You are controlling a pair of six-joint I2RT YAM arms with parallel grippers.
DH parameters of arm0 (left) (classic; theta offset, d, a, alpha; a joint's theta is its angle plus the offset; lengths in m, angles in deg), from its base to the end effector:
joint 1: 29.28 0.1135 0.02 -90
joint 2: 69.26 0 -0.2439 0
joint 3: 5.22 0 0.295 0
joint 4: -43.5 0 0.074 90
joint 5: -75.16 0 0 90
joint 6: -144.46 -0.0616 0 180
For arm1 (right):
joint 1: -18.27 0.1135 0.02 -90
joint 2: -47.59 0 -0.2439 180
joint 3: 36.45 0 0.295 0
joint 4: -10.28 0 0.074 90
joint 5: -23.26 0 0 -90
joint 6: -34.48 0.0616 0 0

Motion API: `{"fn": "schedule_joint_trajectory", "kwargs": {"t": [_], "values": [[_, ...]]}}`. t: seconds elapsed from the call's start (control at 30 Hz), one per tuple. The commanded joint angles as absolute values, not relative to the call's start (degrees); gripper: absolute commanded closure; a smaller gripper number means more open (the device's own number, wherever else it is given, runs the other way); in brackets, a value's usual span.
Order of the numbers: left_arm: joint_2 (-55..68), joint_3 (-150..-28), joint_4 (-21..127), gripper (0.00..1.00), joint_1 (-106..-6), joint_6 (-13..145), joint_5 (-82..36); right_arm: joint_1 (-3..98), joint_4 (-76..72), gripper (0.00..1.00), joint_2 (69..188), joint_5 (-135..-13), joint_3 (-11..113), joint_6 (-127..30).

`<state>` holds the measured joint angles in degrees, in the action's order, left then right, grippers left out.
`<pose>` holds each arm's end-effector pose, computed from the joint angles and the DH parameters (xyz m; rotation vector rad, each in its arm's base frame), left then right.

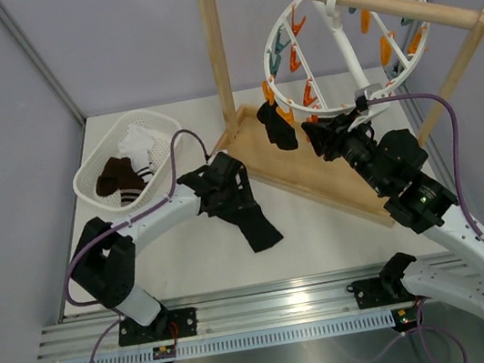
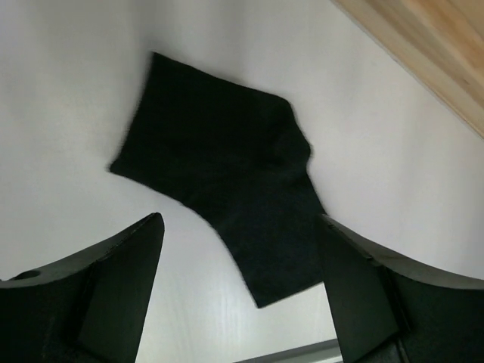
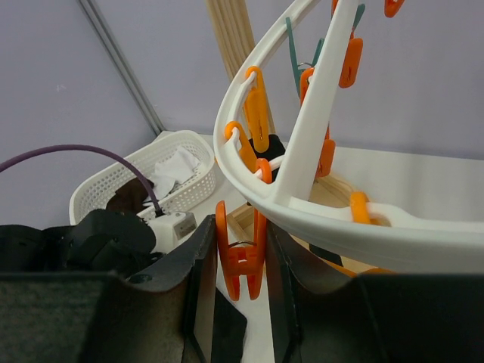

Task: Clip the socks to the hanger
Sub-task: Move the sock to the center of the board, then pick up the sock at the center of the board.

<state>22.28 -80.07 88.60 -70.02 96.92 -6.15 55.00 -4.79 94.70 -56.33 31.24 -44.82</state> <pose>0.2886 -0.2363 0.1537 -0.0907 2.6588 -0.2926 0.2184 0.1490 0.4088 -0.1902 1.4871 0.5362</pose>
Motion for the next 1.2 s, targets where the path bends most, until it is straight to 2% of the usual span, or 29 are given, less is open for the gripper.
{"fn": "schedule_joint_trajectory", "kwargs": {"t": [0.0, 0.2, 0.43, 0.63, 0.7, 0.8, 0.9, 1.03, 1.17], "values": [[23.8, -81.0, 81.8, 0.18, -74.5, 103.5, -10.3, 55.8, -12.6, 1.0, 95.1, -59.2, 30.5, -44.5], [30.1, -81.3, 79.3, 0.22, -79.2, 101.8, -16.6, 55.7, -13.2, 1.0, 94.7, -59.0, 30.5, -44.4], [30.1, -75.2, 79.1, 0.22, -81.4, 98.7, -23.2, 55.8, -13.3, 1.0, 95.5, -59.2, 30.9, -44.1], [21.8, -69.0, 89.5, 0.18, -80.7, 94.2, -15.2, 55.7, -12.9, 1.0, 96.5, -59.7, 31.4, -44.0], [19.9, -69.4, 93.5, 0.15, -79.5, 92.5, -12.0, 55.8, -12.5, 1.0, 96.7, -60.0, 31.5, -43.9], [15.4, -72.2, 96.2, 0.06, -78.8, 92.0, -8.2, 55.8, -12.3, 1.0, 97.2, -60.2, 31.5, -43.7], [12.3, -74.2, 96.5, 0.05, -77.9, 93.7, -5.6, 55.8, -12.0, 1.0, 97.2, -60.6, 31.5, -43.6], [10.4, -71.5, 92.4, 0.07, -73.2, 95.2, -5.7, 55.8, -12.2, 1.0, 97.0, -60.9, 31.7, -43.6], [10.6, -67.9, 87.8, 0.21, -65.9, 97.0, -9.0, 55.8, -12.3, 1.0, 96.5, -60.9, 31.7, -43.6]]}}
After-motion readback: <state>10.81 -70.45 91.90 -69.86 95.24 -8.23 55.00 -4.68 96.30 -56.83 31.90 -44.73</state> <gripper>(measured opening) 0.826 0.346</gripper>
